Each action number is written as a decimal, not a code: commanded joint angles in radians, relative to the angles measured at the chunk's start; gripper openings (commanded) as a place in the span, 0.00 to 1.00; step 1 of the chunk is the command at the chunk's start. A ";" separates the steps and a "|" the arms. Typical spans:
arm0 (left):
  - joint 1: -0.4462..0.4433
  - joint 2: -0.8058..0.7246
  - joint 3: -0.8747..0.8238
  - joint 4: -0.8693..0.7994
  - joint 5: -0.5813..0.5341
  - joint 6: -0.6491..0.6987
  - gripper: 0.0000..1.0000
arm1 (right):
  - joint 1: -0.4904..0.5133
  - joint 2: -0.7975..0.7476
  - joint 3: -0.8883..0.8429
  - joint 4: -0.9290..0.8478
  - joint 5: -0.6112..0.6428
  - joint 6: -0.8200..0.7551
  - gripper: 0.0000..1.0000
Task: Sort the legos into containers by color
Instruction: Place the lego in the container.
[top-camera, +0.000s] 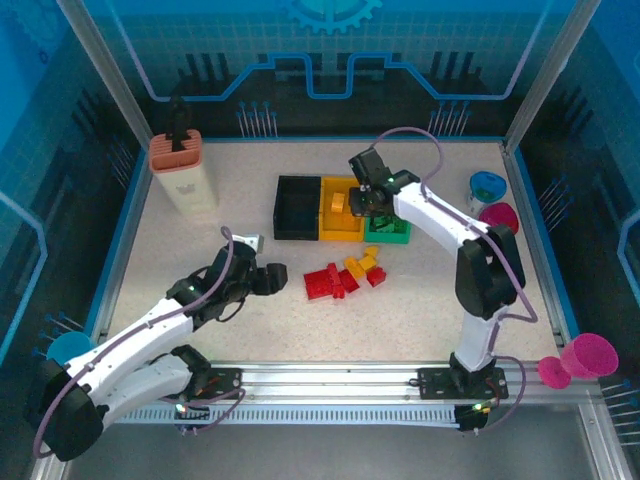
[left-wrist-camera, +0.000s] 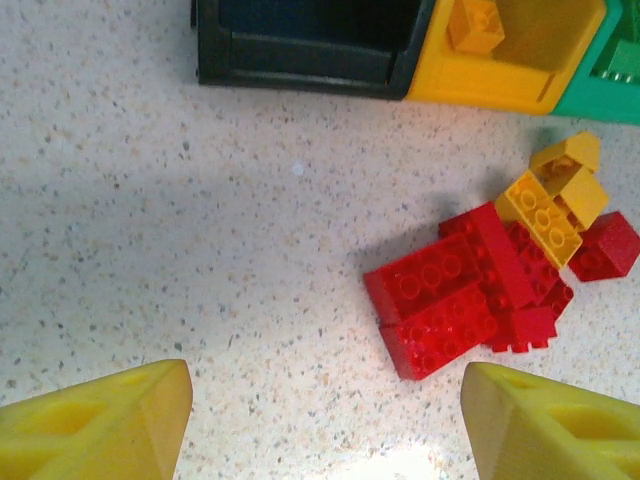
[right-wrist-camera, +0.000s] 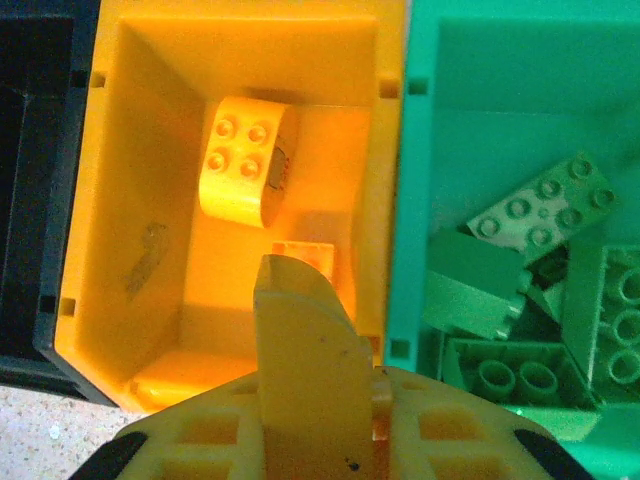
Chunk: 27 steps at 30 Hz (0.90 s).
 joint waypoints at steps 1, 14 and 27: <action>-0.018 -0.027 -0.032 -0.015 0.020 -0.040 0.72 | 0.014 0.065 0.101 -0.071 -0.009 -0.032 0.23; -0.055 -0.045 -0.073 -0.022 0.029 -0.050 0.74 | 0.031 0.111 0.191 -0.111 0.009 -0.041 0.60; -0.139 0.276 0.012 0.055 0.114 0.003 0.79 | 0.044 -0.084 -0.069 0.006 -0.018 -0.032 0.61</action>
